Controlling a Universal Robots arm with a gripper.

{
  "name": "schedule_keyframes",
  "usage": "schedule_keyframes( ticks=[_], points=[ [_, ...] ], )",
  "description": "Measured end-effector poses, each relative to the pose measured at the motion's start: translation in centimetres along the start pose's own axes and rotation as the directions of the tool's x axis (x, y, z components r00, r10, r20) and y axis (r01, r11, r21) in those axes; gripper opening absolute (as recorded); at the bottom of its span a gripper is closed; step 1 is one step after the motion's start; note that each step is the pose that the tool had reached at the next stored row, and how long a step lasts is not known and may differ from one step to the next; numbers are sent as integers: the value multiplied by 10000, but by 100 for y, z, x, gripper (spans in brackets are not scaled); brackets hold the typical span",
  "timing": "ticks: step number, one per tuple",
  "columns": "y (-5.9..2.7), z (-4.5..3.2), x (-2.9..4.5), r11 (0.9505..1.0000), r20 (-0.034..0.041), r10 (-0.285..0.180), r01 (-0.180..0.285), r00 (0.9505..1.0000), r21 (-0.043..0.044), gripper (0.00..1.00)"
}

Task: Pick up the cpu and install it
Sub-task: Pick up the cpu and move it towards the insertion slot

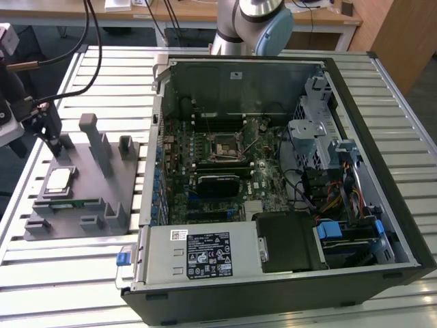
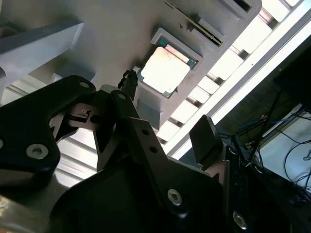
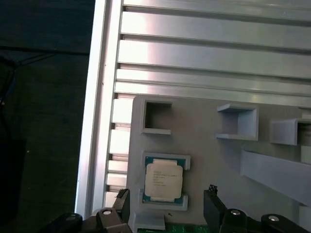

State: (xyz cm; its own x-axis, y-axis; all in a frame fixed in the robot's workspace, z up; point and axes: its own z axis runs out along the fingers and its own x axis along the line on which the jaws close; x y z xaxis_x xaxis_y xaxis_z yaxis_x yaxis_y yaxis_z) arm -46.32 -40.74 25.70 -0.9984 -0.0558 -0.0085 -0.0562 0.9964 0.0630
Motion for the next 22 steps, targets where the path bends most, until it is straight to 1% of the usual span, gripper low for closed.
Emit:
schedule_keyframes(
  ticks=[4, 10, 17, 22],
  points=[
    [-5, 66, -2, 9998, 10, 173, -173, 9998, 2, 70],
    [-12, 171, -1, 9998, 6, 177, -177, 9998, 3, 70],
    [-17, 248, 0, 9998, 7, 178, -178, 9998, 3, 70],
    [-21, 325, 1, 9998, 2, 178, -178, 9998, 1, 70]
  ],
)
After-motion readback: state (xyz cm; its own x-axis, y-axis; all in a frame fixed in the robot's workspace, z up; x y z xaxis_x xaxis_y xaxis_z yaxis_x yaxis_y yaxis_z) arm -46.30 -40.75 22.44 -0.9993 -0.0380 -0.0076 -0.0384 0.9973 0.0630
